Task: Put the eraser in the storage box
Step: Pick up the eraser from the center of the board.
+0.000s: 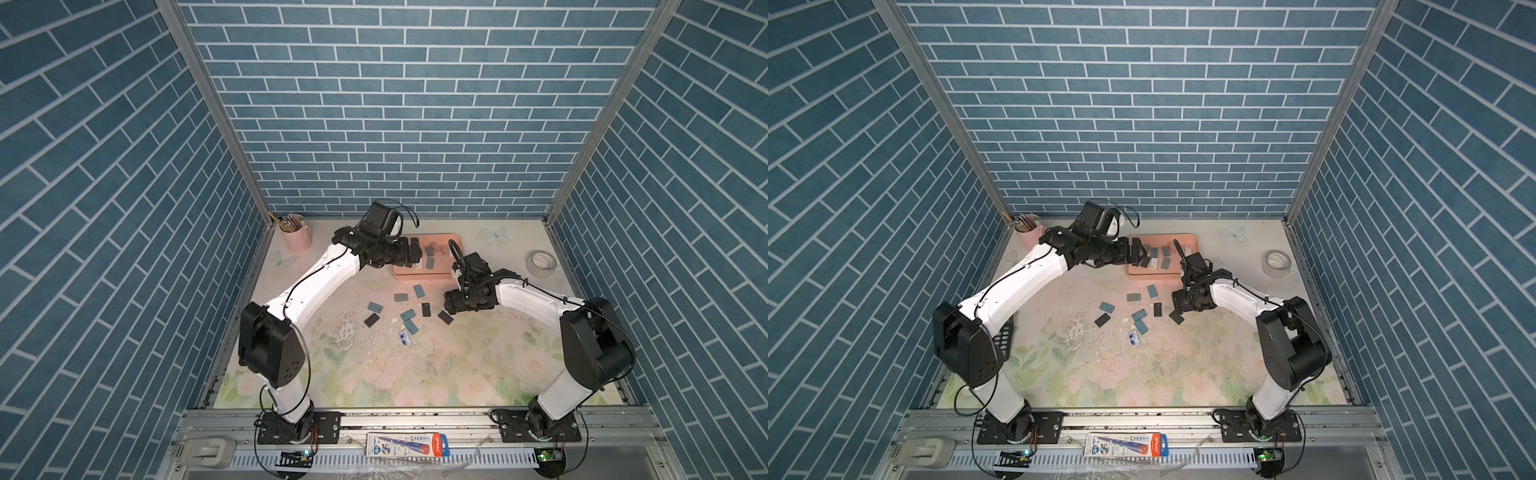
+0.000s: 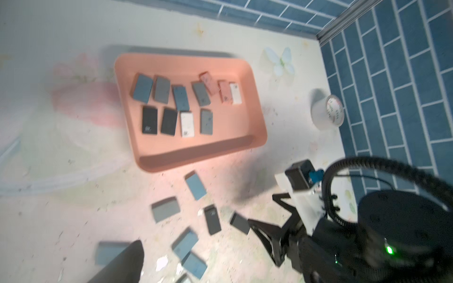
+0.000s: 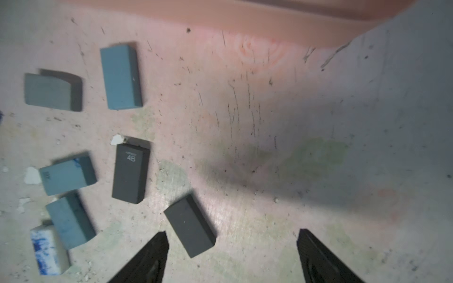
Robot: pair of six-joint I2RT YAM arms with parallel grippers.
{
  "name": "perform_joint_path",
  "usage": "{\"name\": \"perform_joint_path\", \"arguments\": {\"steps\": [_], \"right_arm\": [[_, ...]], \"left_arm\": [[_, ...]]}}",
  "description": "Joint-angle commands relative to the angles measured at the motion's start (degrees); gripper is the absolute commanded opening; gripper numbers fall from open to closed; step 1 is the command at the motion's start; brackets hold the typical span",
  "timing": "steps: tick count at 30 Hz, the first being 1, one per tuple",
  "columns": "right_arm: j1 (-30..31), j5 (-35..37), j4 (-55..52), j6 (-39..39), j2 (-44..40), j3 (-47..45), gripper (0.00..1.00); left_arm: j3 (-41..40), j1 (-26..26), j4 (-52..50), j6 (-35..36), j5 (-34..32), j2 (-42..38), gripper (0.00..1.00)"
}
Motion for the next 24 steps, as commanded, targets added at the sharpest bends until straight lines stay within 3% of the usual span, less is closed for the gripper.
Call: {"name": "perform_joint_path", "arguments": {"steps": [1,5,9,24], "right_arm": [[2.8,2.1,-0.6,-1.8,2.7,0.7,0.8],[4.2,3.3,-1.2,-1.8,5.6,1.4,0.75],[5.2,4.1,-1.1,-1.0,6.5,1.7,0.67],[7.8,8.9,-4.7,2.9,5.3,2.1,0.23]], "left_arm": [[-8.2,0.1,5.1,0.7,1.2,-5.8,1.0],[-17.8,0.3,9.8,-2.2,2.7,-10.5,1.0],[-22.4,0.4,12.8,-4.2,4.3,-11.7,1.0],[-20.3,0.6,13.1,-3.8,4.2,-9.2,1.0]]}}
